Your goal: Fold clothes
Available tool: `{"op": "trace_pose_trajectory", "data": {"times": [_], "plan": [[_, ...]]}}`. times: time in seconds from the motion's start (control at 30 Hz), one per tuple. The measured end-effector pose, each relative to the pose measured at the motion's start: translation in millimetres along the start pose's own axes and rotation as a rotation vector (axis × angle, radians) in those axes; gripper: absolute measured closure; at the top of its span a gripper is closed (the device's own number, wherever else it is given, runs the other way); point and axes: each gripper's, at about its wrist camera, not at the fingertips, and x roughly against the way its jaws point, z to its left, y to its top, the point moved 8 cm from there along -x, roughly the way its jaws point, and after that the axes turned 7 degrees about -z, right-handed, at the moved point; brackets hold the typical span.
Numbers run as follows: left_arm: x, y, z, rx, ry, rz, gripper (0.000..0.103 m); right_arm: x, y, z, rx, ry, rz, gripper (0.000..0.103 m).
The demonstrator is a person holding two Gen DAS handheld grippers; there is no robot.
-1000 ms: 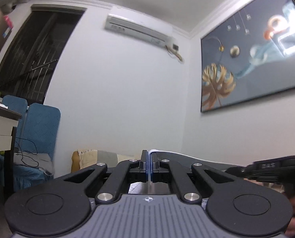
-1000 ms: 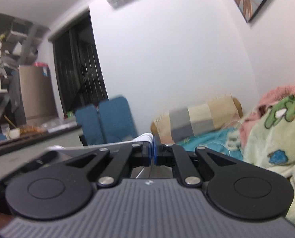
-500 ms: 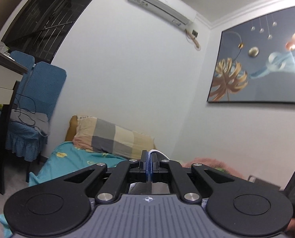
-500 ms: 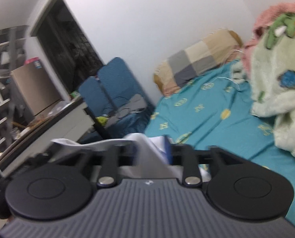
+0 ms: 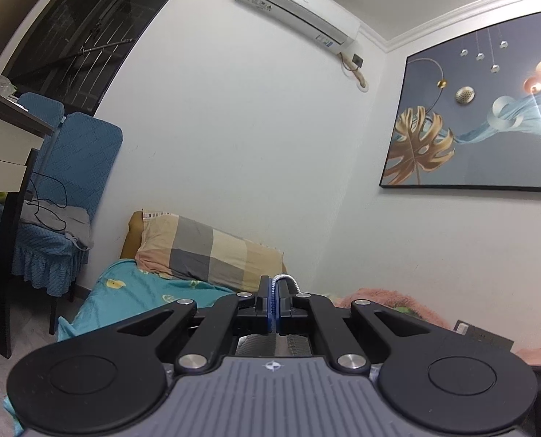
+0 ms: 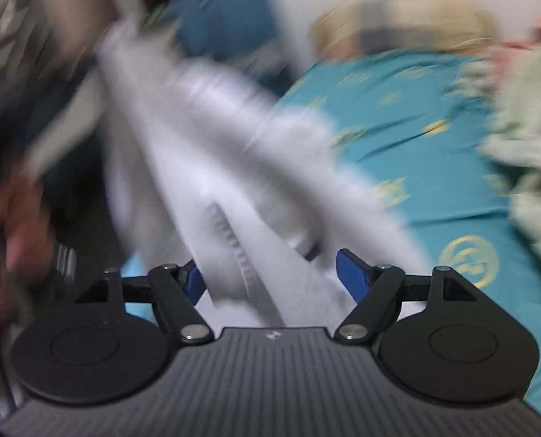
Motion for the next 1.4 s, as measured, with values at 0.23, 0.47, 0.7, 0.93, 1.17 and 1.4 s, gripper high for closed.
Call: {"op": "trace_pose_trajectory", "data": {"times": [0.23,0.47,0.7,0.93,1.17,1.4], "plan": [[-23.0,-32.7,19.6,-0.026,0.035,0.181,0.101,23.1,17.0,22.1,0.108,0.064,-0.138,0.029],[-30.8,-42.0,17.5,0.007,-0.074,0.239,0.101,30.3,76.6,33.9,0.175,0.179,-0.242,0.029],[-27.0,-33.4,18.6,0.049,-0.137,0.233,0.101,-13.8,90.3,40.8,0.217,0.222,-0.141,0.049],[-33.4,-52.5,28.4,0.063,-0.075,0.264,0.099,-36.1,97.0,25.1,0.164,0.229,-0.105,0.091],[-28.2,-98.7,15.5,0.005,0.035,0.381,0.072,-17.4,98.5,-30.0,-0.023,0.254,-0.131,0.091],[-6.7,-154.9,20.2,0.002,0.304,0.529,0.046,-7.2,91.5,-72.0,-0.153,0.202,-0.159,0.091]]}}
